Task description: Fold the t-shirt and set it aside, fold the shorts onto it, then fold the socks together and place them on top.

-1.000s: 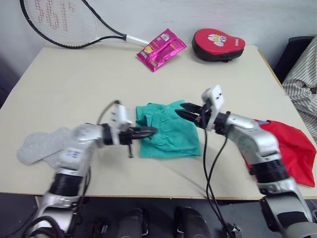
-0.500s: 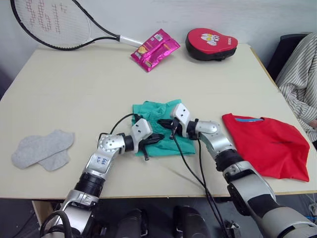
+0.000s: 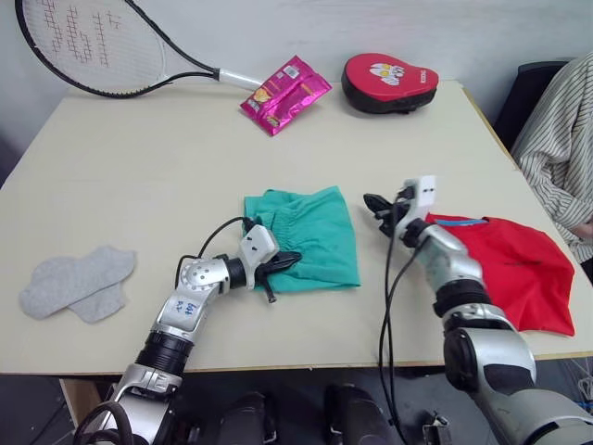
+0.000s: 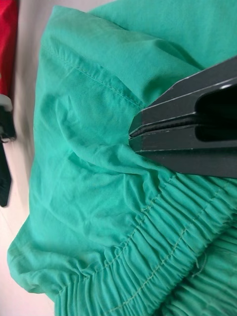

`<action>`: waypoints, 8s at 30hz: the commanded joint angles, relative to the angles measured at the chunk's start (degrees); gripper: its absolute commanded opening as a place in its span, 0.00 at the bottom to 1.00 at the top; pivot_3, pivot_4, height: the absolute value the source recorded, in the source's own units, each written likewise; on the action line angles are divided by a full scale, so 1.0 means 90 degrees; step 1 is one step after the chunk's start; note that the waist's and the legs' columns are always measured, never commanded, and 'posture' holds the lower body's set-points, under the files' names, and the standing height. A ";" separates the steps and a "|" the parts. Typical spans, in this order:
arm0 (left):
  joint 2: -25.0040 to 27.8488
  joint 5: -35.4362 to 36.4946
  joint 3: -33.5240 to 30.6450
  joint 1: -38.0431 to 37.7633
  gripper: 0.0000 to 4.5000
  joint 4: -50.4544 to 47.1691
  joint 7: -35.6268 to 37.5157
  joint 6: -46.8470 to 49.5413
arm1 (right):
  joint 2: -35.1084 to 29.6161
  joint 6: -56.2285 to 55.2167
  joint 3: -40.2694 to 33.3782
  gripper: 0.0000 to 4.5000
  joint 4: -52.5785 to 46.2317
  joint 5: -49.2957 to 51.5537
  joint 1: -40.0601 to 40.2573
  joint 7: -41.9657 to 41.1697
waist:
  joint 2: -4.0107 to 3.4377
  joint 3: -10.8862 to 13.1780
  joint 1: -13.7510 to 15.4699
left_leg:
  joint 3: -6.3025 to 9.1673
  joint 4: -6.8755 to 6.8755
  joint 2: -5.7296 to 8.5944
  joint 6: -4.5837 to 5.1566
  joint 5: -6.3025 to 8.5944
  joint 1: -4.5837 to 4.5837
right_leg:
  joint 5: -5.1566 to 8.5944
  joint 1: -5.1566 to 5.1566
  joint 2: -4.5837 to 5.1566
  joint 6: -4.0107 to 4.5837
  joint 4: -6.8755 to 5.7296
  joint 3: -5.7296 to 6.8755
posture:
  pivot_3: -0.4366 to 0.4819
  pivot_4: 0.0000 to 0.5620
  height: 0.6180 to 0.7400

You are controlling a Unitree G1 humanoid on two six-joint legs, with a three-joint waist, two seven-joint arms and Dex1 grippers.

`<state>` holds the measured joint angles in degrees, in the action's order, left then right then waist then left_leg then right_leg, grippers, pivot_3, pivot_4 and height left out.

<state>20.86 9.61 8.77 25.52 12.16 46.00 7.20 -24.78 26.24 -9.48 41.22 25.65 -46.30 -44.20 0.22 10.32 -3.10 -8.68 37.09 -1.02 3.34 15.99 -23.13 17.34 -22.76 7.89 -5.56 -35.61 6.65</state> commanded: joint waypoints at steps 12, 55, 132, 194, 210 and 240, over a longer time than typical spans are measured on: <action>0.0458 0.0061 -0.0165 0.0096 0.00 0.0193 0.0672 -0.0181 | 0.0338 0.4407 0.0779 0.94 -0.1457 0.0779 -0.0174 -0.0375 | -0.0001 -0.0002 -0.0010 | 0.0005 -0.0006 0.0000 -0.0009 0.0006 -0.0005 | 0.0012 -0.0012 0.0001 0.0021 0.0000 0.0020 | 0.48 0.27 1.00; 0.1097 0.2531 -0.1175 -0.0724 0.99 -0.2924 0.1313 0.1644 | -0.5646 0.1590 0.1476 0.00 0.0895 -0.0779 0.0172 -0.4617 | -0.0008 0.0020 0.0184 | 0.0001 0.0022 0.0009 -0.0001 -0.0002 -0.0088 | 0.0006 -0.0081 -0.0008 0.0011 0.0006 0.0024 | 0.48 0.27 1.00; 0.2780 0.1877 -0.4380 -0.4261 1.00 -0.3809 -0.2953 0.4770 | -0.0878 -0.3974 0.1052 1.00 -0.5924 -0.0284 0.4115 -0.1616 | 0.0049 0.0003 0.0163 | 0.0024 -0.0004 -0.0015 -0.0068 0.0050 0.0006 | 0.0020 0.0004 -0.0018 0.0047 0.0015 0.0023 | 0.48 0.27 1.00; 0.1731 0.0569 -0.0481 0.1042 0.48 0.0459 0.1554 -0.0007 | -0.1501 -0.1569 0.2211 1.00 -0.6671 -0.1672 0.4250 -0.0465 | 0.0028 0.0000 0.0367 | 0.0032 0.0023 -0.0018 -0.0031 -0.0009 0.0001 | 0.0018 0.0013 -0.0036 0.0044 -0.0002 0.0039 | 0.48 0.27 1.00; 0.0381 -0.0621 0.0190 0.2174 0.45 0.3471 0.1667 -0.1253 | -0.1386 -0.1650 0.2427 0.33 -0.5857 -0.2234 0.4087 -0.0309 | 0.0033 0.0000 0.0468 | 0.0027 0.0077 -0.0003 0.0012 0.0015 -0.0020 | 0.0006 0.0019 -0.0022 0.0021 -0.0009 0.0042 | 0.48 0.27 1.00; 0.1020 -0.0030 -0.0712 -0.0625 0.21 -0.1101 0.0513 0.0892 | -0.1587 -0.3409 0.2299 0.29 -0.3475 -0.1847 0.2617 -0.2068 | 0.0035 -0.0003 0.0179 | 0.0033 0.0082 -0.0016 -0.0001 0.0023 -0.0008 | 0.0006 0.0029 -0.0021 0.0020 -0.0018 0.0040 | 0.48 0.27 1.00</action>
<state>29.09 8.26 3.74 20.55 4.69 50.88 14.72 -38.39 -5.48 11.88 12.24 7.84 -23.68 -61.01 0.53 10.30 -1.49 -8.38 37.81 -1.17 3.32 16.20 -23.20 17.39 -22.50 7.70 -5.38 -35.76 7.01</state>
